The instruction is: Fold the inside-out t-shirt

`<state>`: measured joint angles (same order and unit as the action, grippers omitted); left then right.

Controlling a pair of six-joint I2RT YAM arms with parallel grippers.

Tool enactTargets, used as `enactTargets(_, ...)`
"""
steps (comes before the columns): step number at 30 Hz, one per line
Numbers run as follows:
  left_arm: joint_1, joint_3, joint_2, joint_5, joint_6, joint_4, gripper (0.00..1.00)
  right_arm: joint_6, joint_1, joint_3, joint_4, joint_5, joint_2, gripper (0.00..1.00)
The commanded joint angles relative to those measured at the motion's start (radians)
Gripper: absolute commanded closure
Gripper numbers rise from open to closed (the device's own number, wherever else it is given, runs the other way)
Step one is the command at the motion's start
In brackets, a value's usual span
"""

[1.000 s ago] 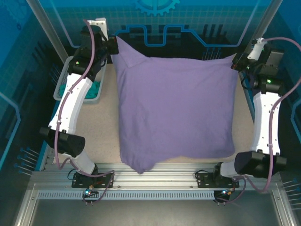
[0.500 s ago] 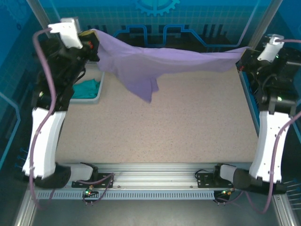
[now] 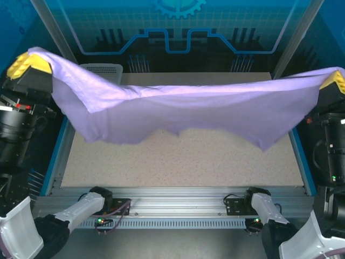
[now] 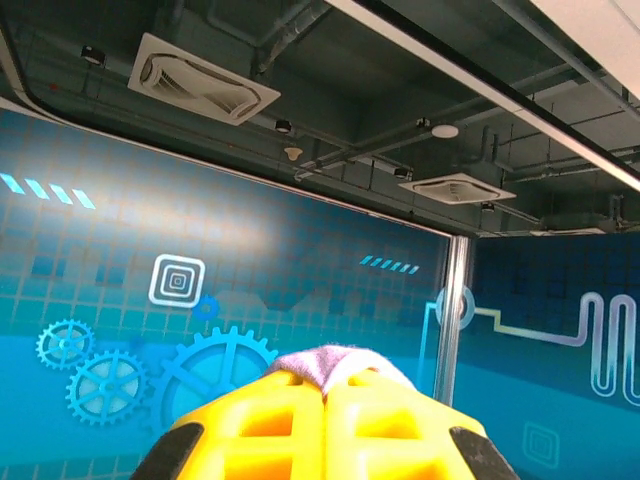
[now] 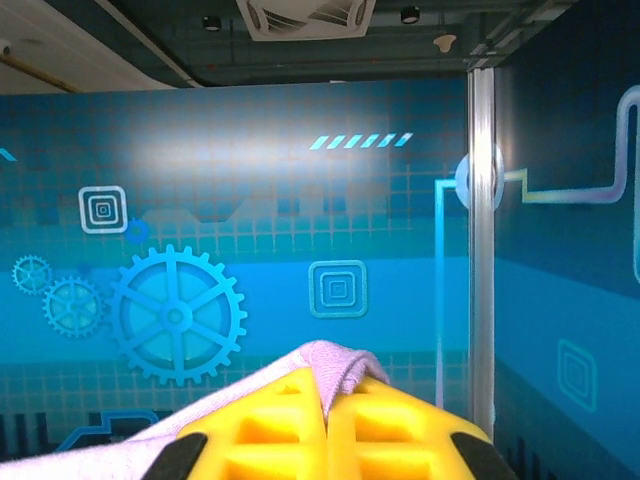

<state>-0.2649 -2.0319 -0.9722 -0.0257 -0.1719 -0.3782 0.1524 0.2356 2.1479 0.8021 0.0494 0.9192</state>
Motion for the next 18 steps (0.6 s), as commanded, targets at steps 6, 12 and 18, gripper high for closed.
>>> enactTargets(6, 0.001, -0.015, -0.321, 0.132, 0.109, 0.003, 1.00, -0.079, -0.004, -0.174, -0.028, -0.047, 0.136, 0.97)
enactTargets(12, 0.026, 0.158, -0.539, 0.141, 0.099, 0.190, 1.00, -0.097, -0.037, -0.482, -0.265, -0.038, 0.242, 0.96)
enactTargets(18, 0.079, 0.102, -0.929, 0.098, 0.055, 0.275, 1.00, -0.127, -0.105, -0.556, -0.447, -0.108, 0.589, 0.93)
